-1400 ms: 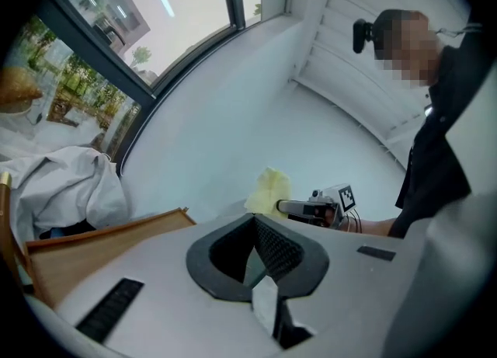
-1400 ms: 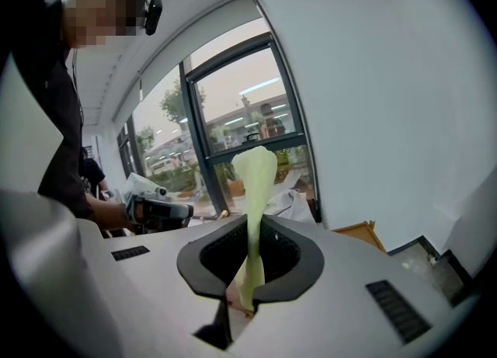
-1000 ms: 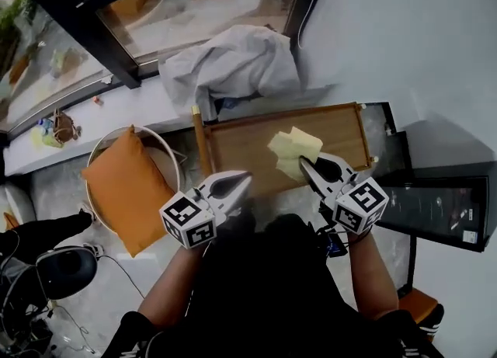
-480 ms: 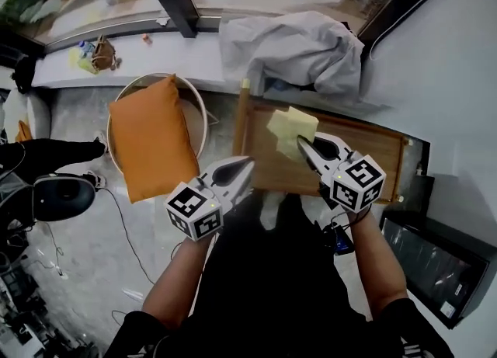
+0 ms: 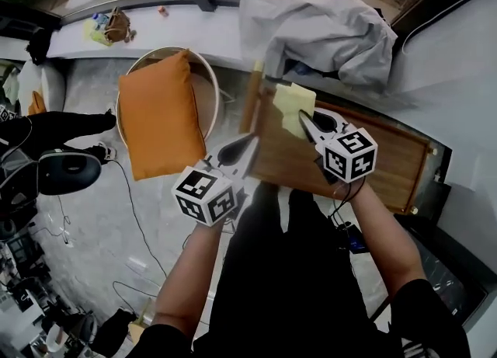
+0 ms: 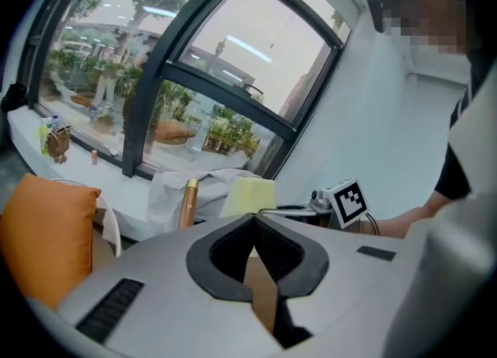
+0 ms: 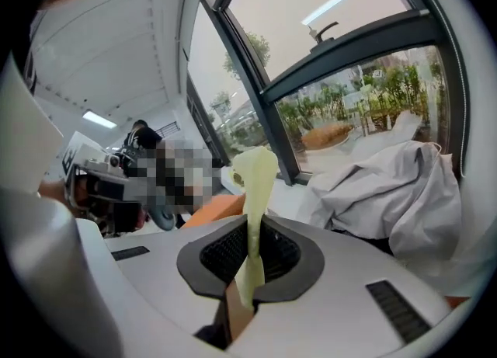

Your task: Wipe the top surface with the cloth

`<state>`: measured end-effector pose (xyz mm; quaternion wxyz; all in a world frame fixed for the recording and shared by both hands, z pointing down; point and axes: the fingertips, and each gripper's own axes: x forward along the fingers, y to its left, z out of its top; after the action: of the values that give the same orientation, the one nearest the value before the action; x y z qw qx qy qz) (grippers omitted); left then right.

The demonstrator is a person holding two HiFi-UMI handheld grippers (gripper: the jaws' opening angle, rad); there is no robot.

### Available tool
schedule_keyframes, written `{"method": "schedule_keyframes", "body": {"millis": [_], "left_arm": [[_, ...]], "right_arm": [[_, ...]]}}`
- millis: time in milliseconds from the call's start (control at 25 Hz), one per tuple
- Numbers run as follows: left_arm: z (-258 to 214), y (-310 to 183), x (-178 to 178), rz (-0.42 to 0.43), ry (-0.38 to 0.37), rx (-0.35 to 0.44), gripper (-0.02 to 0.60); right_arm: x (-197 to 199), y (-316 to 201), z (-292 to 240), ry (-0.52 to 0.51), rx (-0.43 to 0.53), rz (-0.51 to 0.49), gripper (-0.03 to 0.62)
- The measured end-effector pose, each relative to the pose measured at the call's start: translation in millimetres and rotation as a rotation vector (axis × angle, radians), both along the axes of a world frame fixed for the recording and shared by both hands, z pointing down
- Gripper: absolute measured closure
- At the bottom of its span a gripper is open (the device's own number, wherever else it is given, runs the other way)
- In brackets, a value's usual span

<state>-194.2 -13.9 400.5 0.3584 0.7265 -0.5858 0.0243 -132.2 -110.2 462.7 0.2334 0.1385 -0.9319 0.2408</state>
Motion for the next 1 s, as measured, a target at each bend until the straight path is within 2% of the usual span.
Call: {"method": "schedule_keyframes", "body": {"millis": [200,280,480,640,800,1000], "left_arm": [[30.8,-21.3,7.8,0.092,-0.038,-0.094,0.574],[33.8,-29.1,11.7,0.125,-0.013,-0.099,0.574],[32.8,-38.5,15.2,0.146,0.027,-0.098,0.574],[36.8,-40.7,25.2,0.194,0.041,-0.116,0.574],[42.2,-39.5,34.4,0.207,0.039,-0.137,0.574],[63.5,-46.4,34.9,0.139,0.065,-0.193,0.574]], "right_arm": [[-31.3,2.7,36.8,0.008,-0.066,0.015,0.562],[-39.6,2.8,58.7,0.023,-0.123,0.027,0.562],[-49.9,3.0,120.2,0.099,-0.218,0.052,0.562],[-64.4,-0.8,148.3,0.178,-0.171,0.036,0.562],[-68.3,-3.8,164.6,0.271,-0.113,0.049,0.562],[-57.0,-8.3,173.4,0.308,-0.125,0.063,0.562]]}}
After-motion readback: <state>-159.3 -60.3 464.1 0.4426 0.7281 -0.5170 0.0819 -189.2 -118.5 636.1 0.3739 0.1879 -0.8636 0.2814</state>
